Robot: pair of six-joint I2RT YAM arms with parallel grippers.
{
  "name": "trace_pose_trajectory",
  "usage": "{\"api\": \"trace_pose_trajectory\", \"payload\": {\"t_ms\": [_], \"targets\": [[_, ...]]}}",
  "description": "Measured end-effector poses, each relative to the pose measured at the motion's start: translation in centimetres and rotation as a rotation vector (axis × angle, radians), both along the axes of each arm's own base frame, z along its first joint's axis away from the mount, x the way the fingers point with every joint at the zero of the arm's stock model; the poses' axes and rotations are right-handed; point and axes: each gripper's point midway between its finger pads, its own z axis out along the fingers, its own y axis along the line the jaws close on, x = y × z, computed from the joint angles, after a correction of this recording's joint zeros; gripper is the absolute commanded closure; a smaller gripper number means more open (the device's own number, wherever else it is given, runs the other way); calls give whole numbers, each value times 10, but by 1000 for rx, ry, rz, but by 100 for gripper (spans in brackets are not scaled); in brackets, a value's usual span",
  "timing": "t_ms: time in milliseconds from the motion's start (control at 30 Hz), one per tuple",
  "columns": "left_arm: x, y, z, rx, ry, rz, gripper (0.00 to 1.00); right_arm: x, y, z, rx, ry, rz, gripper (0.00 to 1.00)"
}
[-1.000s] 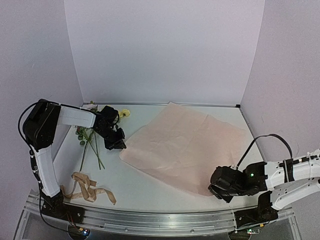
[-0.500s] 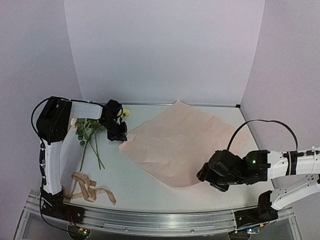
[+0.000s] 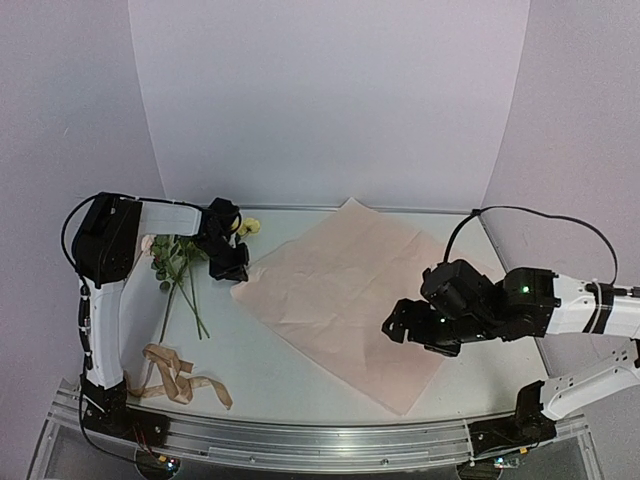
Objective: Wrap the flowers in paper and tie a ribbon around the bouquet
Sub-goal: Rotate the flattened wrapping paper at the center of the board.
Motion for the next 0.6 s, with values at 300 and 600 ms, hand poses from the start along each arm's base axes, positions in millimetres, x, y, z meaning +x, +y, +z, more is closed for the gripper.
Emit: {"api": "trace_pose_trajectory", "payload": {"t_ms": [300, 600], "targets": [[5, 10, -3, 11, 9, 3, 100, 22, -14, -1, -31, 9, -16, 7], [28, 24, 1, 31, 1, -11, 100, 35, -10, -19, -71, 30, -7, 7]]}}
